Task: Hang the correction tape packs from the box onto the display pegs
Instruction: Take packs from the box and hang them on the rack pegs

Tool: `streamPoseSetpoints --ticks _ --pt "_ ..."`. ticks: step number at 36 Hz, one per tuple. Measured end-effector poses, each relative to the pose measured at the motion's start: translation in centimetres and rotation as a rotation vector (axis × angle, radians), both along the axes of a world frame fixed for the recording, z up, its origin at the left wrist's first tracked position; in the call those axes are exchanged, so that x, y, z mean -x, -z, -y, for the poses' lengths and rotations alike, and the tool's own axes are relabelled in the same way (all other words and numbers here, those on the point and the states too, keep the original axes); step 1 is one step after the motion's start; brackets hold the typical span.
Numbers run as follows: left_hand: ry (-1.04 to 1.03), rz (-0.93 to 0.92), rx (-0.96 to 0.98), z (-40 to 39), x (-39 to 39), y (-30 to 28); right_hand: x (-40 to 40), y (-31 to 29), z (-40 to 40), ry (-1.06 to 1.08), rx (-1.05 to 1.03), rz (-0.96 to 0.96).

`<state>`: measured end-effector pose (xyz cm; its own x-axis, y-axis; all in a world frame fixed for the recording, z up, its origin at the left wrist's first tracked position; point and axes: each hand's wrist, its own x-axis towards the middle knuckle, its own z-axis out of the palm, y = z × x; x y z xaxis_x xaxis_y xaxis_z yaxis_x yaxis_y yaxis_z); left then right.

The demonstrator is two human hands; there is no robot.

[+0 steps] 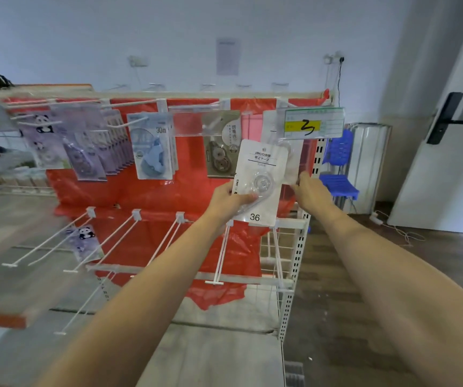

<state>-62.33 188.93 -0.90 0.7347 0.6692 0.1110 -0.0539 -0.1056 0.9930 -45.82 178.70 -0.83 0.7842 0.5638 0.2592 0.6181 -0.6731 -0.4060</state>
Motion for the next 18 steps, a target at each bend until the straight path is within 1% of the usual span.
streamPoseSetpoints --ticks 2,6,10,14,18 --pt "0.008 -0.009 -0.006 0.2 0.7 -0.3 1.1 0.3 0.9 -0.016 0.050 0.018" --pt "0.046 -0.013 0.003 0.7 2.6 -0.7 3.9 0.6 2.6 -0.049 0.075 0.064" --pt "0.084 -0.013 0.032 1.4 4.9 -1.1 7.7 0.2 3.9 -0.063 0.013 0.026" --pt "0.094 -0.035 0.047 2.2 6.9 -1.1 12.0 -0.7 5.4 -0.114 -0.114 -0.102" --pt "0.120 -0.048 0.033 3.5 8.6 -1.1 15.7 -1.1 6.6 -0.199 -0.297 -0.417"
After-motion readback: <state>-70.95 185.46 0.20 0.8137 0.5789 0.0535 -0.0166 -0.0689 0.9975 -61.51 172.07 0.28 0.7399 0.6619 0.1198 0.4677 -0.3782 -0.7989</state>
